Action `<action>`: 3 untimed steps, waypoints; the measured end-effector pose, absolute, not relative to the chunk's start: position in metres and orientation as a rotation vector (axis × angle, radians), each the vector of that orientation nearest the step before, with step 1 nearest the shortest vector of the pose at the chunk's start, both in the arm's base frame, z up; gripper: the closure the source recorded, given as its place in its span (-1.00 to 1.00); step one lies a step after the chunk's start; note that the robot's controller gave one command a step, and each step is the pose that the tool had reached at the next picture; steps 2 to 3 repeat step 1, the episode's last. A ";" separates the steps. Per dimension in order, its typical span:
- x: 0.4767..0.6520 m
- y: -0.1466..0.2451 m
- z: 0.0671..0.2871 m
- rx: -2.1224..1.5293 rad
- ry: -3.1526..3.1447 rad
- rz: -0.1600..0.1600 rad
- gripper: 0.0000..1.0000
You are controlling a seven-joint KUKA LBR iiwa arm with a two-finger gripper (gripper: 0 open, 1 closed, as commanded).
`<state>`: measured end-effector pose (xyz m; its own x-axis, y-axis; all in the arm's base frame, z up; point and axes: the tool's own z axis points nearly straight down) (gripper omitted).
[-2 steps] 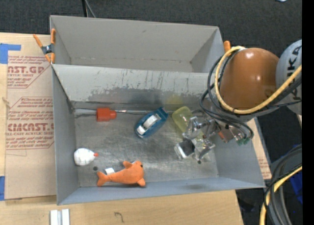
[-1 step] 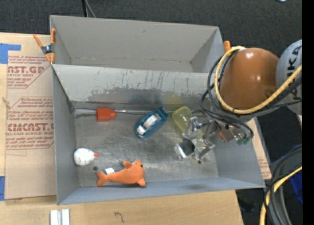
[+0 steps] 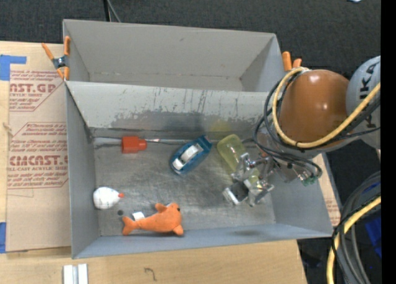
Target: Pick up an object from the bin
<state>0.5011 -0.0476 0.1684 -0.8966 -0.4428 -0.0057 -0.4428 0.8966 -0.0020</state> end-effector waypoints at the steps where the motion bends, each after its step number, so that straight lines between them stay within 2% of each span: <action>1: 0.499 0.010 0.307 -0.311 3.121 0.001 1.00; 3: 0.499 0.010 0.307 -0.311 3.121 0.001 1.00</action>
Offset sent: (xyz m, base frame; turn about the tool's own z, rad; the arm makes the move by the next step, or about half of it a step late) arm 0.0000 0.0000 0.0000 0.0000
